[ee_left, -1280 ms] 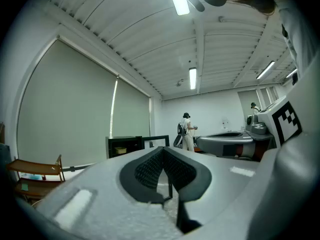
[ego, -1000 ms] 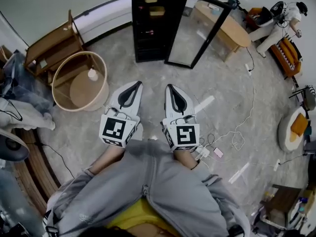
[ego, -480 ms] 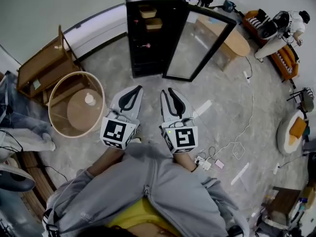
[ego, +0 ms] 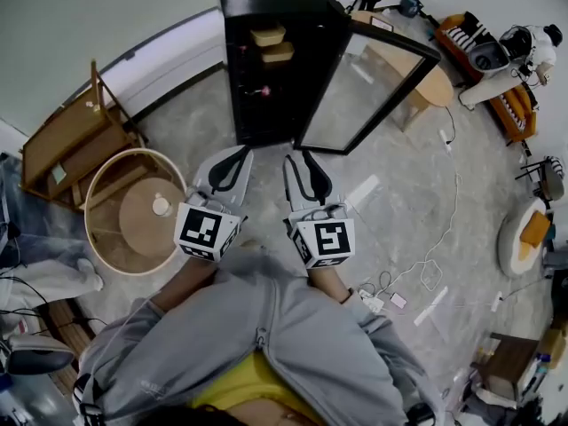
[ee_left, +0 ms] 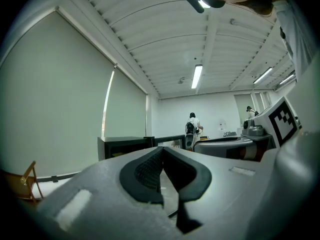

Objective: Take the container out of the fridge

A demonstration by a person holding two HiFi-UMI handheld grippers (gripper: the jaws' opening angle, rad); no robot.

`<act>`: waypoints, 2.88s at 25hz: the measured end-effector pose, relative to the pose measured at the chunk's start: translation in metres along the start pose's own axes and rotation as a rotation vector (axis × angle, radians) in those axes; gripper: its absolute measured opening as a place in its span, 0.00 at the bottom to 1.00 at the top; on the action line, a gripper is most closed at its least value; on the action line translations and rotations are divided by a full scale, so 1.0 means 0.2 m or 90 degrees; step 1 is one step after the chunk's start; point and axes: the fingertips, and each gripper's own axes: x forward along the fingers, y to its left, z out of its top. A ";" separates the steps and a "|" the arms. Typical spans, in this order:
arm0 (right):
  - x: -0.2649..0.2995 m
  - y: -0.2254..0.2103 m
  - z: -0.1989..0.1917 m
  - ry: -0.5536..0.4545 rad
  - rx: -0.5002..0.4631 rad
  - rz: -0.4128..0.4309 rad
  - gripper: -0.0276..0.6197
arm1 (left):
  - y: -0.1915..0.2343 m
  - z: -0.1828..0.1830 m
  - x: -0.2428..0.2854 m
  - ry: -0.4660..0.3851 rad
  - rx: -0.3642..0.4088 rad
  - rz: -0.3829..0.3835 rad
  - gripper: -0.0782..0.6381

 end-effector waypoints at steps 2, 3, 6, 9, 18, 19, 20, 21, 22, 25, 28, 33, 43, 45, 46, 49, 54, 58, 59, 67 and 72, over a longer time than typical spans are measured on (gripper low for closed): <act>0.06 0.00 -0.01 0.003 0.002 -0.003 0.24 | 0.06 -0.02 0.03 0.003 -0.005 0.000 0.12; 0.09 0.00 -0.01 0.004 0.001 -0.004 0.25 | 0.08 -0.02 0.04 0.004 -0.009 0.001 0.12; 0.14 -0.01 -0.03 0.012 0.003 -0.005 0.25 | 0.13 -0.05 0.07 0.004 -0.023 0.001 0.12; 0.17 -0.02 -0.07 0.022 0.006 -0.006 0.26 | 0.16 -0.08 0.10 0.004 -0.036 -0.002 0.12; 0.38 -0.10 -0.11 0.017 0.004 -0.009 0.34 | 0.29 -0.13 0.23 0.003 -0.047 0.005 0.12; 0.42 -0.12 -0.11 0.016 0.004 -0.008 0.35 | 0.32 -0.14 0.25 0.001 -0.046 0.008 0.12; 0.47 -0.13 -0.11 0.014 0.003 -0.008 0.35 | 0.35 -0.14 0.28 -0.001 -0.045 0.010 0.12; 0.51 -0.15 -0.11 0.012 0.001 -0.008 0.36 | 0.38 -0.14 0.32 -0.003 -0.044 0.012 0.12; 0.56 -0.18 -0.11 0.009 0.000 -0.008 0.36 | 0.41 -0.15 0.36 -0.003 -0.044 0.012 0.12; 0.70 -0.26 -0.10 0.001 -0.008 -0.014 0.36 | 0.47 -0.15 0.48 -0.009 -0.043 0.006 0.12; 0.86 -0.36 -0.10 0.003 -0.010 -0.009 0.36 | 0.55 -0.12 0.62 -0.010 -0.045 0.006 0.12; 1.10 -0.51 -0.13 0.019 -0.005 0.014 0.37 | 0.66 -0.11 0.86 -0.013 -0.052 0.016 0.12; 1.59 -0.79 -0.25 0.051 -0.005 0.071 0.44 | 0.91 -0.19 1.32 -0.003 -0.062 0.061 0.12; 1.67 -0.83 -0.28 0.057 -0.004 0.083 0.45 | 0.96 -0.22 1.40 0.000 -0.061 0.071 0.12; 1.71 -0.84 -0.30 0.060 -0.003 0.089 0.45 | 0.98 -0.23 1.43 0.001 -0.062 0.076 0.12; 1.79 -0.89 -0.35 0.065 -0.002 0.105 0.47 | 1.02 -0.26 1.51 0.001 -0.060 0.092 0.12; 1.88 -0.94 -0.41 0.073 0.004 0.121 0.48 | 1.06 -0.29 1.59 0.011 -0.050 0.111 0.12; 1.94 -0.94 -0.47 0.081 0.005 0.124 0.49 | 1.09 -0.32 1.62 0.020 -0.041 0.116 0.12; 1.95 -0.95 -0.49 0.084 0.007 0.124 0.49 | 1.09 -0.33 1.63 0.022 -0.041 0.116 0.12; 2.06 -0.94 -0.63 0.119 0.005 0.113 0.52 | 1.14 -0.40 1.70 0.030 -0.054 0.099 0.12; 2.13 -0.93 -0.74 0.146 0.016 0.108 0.54 | 1.17 -0.49 1.73 0.061 -0.053 0.082 0.12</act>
